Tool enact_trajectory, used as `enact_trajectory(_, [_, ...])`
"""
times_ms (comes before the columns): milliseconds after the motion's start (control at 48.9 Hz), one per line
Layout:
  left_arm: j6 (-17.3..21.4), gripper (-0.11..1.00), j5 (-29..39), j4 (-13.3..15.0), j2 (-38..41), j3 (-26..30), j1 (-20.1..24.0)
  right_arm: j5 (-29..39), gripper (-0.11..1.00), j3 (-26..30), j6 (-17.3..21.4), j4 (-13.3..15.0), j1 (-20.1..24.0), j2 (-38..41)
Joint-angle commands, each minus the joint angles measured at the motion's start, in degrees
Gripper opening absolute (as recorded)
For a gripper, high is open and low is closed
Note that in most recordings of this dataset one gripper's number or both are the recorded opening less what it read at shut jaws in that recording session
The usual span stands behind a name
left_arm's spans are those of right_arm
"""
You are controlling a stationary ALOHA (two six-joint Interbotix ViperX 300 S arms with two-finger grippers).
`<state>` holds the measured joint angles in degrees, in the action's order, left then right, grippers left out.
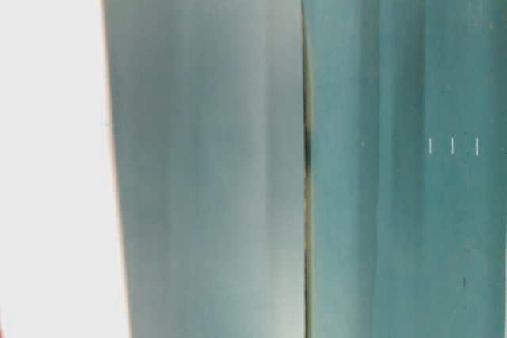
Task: Lift the metal rail with both hands.
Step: 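Lower the held rail toward the table with both grippers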
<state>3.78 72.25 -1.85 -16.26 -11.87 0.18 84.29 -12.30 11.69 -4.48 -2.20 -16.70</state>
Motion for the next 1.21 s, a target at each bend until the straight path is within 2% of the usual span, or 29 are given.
enact_trajectory(0, [0.1, 0.35, -4.4, 0.2, -1.4, -3.0, -0.3, -4.0, 0.44, -3.0, 0.4, -0.1, -0.8, -0.8])
enact_trajectory(184, [0.0, 0.35, -11.5, 0.1, -0.4, -9.9, -0.2, -10.8, 0.44, -9.6, 0.3, -0.1, -0.5, -0.4])
enact_trajectory(389, [0.4, 0.35, -18.1, 0.1, 2.6, -14.6, 0.2, -20.0, 0.44, -16.8, 0.3, -0.1, 0.5, 1.6])
enact_trajectory(471, [0.4, 0.31, -20.8, 0.1, 4.7, -17.1, 0.3, -24.0, 0.44, -18.6, 0.2, -0.1, 0.9, 2.5])
enact_trajectory(716, [0.1, 0.31, -28.8, 0.1, 8.3, -21.7, 0.6, -34.4, 0.44, -24.7, 0.2, 0.2, 1.4, 7.4])
enact_trajectory(962, [0.0, 0.31, -33.6, 0.2, 9.7, -25.8, 1.2, -45.2, 0.44, -28.1, 0.2, 0.4, 2.0, 11.3])
enact_trajectory(1187, [-0.2, 0.31, -34.7, 0.2, 10.7, -26.4, 1.1, -48.3, 0.44, -29.4, 0.1, 1.1, 2.0, 14.1])
